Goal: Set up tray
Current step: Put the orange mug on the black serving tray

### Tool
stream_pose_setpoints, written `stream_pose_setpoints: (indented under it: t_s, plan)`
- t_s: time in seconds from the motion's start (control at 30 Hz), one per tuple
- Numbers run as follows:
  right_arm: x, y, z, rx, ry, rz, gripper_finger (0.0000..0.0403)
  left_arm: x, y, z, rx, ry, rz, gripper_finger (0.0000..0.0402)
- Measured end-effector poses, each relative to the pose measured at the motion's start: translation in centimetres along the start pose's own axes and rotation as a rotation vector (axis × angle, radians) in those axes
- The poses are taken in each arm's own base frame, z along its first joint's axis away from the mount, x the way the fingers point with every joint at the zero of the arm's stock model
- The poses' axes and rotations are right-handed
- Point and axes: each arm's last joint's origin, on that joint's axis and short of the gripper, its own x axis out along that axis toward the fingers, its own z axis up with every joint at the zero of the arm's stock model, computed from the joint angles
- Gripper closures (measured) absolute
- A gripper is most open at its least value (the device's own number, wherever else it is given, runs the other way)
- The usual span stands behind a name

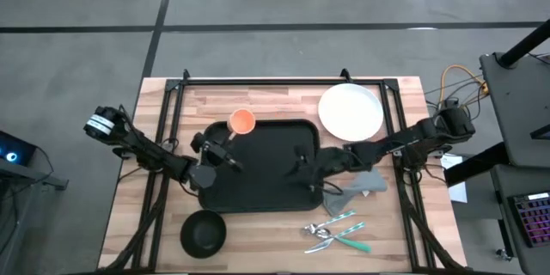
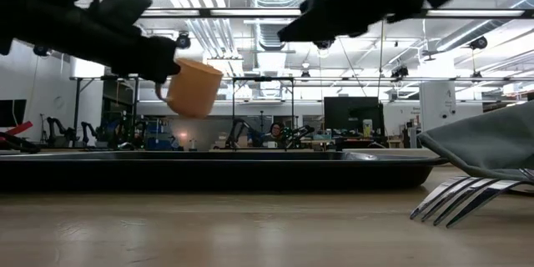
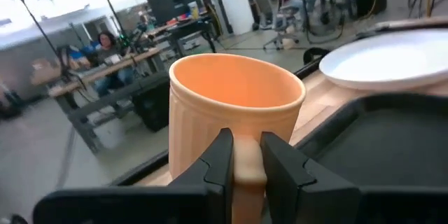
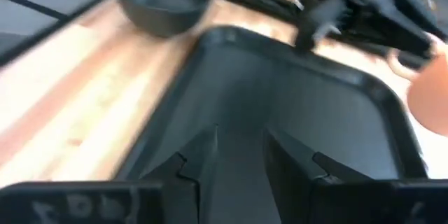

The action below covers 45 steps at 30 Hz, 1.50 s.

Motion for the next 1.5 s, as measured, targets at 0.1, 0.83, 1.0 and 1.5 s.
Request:
stream_pose_setpoints:
  t_s: [0.1,0.83,1.0,1.5]
  plan:
    - [-0.9,0.6,-0.2,0.01,-0.092,-0.004,0.0305,-0.3,0.9,-0.5,-0.063,-0.001,-0.006,0.0369]
    - [-10.7,2.3,-6.8,0.077,-0.52,-0.214,0.0309,-3.2,4.9,-5.1,-0.289,-0.042,-0.01,0.0369]
    - [-10.9,2.2,-7.0,0.091,-0.506,-0.255,0.0314,-3.2,5.4,-5.8,-0.316,-0.042,-0.01,0.0369]
    - [-10.2,2.3,-7.0,0.109,-0.475,-0.246,0.0321,-3.2,5.6,-6.2,-0.327,-0.029,-0.041,0.0369]
